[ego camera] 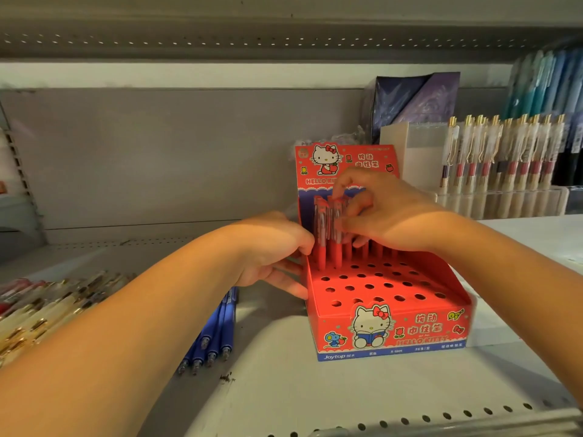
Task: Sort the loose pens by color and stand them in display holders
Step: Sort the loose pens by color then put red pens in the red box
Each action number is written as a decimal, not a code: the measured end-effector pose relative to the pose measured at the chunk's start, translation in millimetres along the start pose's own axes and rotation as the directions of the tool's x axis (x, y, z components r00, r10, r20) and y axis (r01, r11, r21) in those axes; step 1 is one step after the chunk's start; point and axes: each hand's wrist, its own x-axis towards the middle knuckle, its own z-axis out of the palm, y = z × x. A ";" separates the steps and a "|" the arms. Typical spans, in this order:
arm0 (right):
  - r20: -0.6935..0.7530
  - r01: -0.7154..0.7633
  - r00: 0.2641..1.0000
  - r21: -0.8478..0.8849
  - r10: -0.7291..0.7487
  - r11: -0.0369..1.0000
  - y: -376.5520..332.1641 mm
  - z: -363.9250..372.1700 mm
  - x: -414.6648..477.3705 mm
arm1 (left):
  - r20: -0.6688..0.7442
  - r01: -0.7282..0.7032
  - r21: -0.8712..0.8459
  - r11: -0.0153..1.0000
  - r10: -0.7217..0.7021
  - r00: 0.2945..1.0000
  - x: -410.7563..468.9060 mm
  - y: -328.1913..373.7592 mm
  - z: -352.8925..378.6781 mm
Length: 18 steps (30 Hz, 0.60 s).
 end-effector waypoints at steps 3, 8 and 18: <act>0.043 -0.024 0.999 0.015 0.024 1.000 -2.1 0.2 -2.4 | 0.014 0.001 -0.006 1.000 -0.001 1.000 0.8 -0.5 -0.9; -0.033 0.006 0.999 -0.093 -0.009 0.996 -3.8 -2.9 -2.4 | 0.028 -0.007 -0.016 1.000 0.007 1.000 -0.7 -0.7 -3.9; -0.277 0.170 0.950 0.066 -0.146 0.983 -14.4 2.7 -9.8 | -0.170 -0.087 0.164 0.983 0.115 0.979 -25.8 -7.1 -5.1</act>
